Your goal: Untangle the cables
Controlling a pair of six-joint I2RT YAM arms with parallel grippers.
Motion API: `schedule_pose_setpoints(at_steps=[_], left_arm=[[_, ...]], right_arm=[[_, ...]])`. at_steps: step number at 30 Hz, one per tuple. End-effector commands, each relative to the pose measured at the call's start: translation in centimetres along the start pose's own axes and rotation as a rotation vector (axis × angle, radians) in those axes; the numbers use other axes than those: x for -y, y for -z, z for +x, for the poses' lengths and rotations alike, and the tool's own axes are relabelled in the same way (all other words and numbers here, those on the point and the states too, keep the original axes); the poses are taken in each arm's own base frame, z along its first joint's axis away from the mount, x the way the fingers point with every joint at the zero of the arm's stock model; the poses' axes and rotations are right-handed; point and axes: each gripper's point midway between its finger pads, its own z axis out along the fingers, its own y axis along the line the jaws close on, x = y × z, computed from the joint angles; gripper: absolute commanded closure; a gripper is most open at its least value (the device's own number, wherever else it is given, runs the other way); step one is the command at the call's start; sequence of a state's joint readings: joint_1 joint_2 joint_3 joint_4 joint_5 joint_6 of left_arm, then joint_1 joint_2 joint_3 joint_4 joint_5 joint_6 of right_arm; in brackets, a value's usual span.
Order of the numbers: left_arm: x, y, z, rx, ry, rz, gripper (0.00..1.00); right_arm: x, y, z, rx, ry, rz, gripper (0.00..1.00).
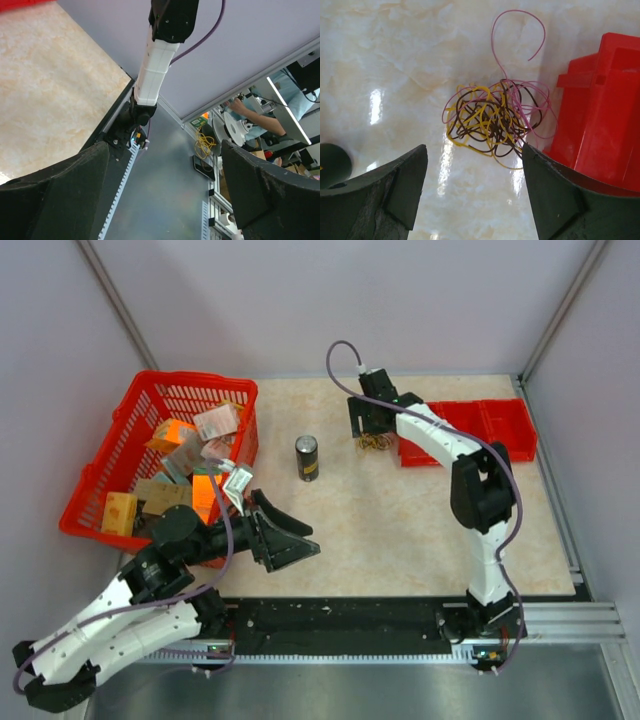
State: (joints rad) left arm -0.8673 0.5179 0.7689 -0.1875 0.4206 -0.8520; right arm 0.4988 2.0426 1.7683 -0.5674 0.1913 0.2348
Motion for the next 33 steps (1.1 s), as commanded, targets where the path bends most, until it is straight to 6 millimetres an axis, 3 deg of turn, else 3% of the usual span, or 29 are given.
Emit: schedule_pose_setpoints(at_steps=[1,6,7,10,13,14,17,20,22,26,29,33], left_arm=[[-1.2,-1.4,0.0,0.014,-0.039,-0.083,0.05],[-2.8,-2.8,0.9,-0.057,-0.062,-0.181,0.08],[-3.0,-3.0,0.9,-0.065,-0.064,-0.193,0.08],[-3.5,-3.3,1.1,-0.073,-0.061,-0.216,0.09],[-4.8,-3.3,1.1,-0.055,-0.058,-0.27,0.09],[-5.3,-3.3,1.1,-0.053,-0.058,-0.292,0.1],[-7.1,-3.4,1.5,-0.066,-0.048,-0.376,0.11],[-8.6,-4.2,2.3,-0.096,-0.034,-0.425,0.11],[-9.3,-5.0,2.9,-0.125,-0.028,-0.434,0.11],[-10.7,-7.2,4.3,-0.191,-0.028,-0.437,0.15],[-12.2,-8.9,5.8,-0.264,-0.03,-0.447,0.26],[-14.4,-10.7,7.7,-0.358,-0.058,-0.474,0.37]], right_arm=[[1.3,-1.9,-1.8,0.05,0.01,0.058,0.26],[1.3,-4.1,0.1,0.005,0.042,0.049,0.27],[1.2,-4.3,0.4,-0.001,0.05,0.042,0.32],[0.6,-4.2,1.6,-0.021,0.063,0.0,0.57],[0.0,-2.7,3.5,-0.018,0.059,-0.029,0.95],[-0.2,-1.7,4.5,-0.02,0.055,-0.04,1.0],[-3.0,2.2,7.6,-0.003,0.027,-0.18,1.0],[-4.6,7.1,12.8,-0.026,-0.037,-0.354,1.0],[-4.7,9.5,16.4,-0.054,-0.093,-0.434,1.0],[-5.2,14.3,21.0,-0.072,-0.134,-0.601,1.0],[-5.4,17.1,22.8,-0.067,-0.134,-0.697,0.93],[-5.0,18.8,23.7,-0.059,-0.125,-0.724,0.9]])
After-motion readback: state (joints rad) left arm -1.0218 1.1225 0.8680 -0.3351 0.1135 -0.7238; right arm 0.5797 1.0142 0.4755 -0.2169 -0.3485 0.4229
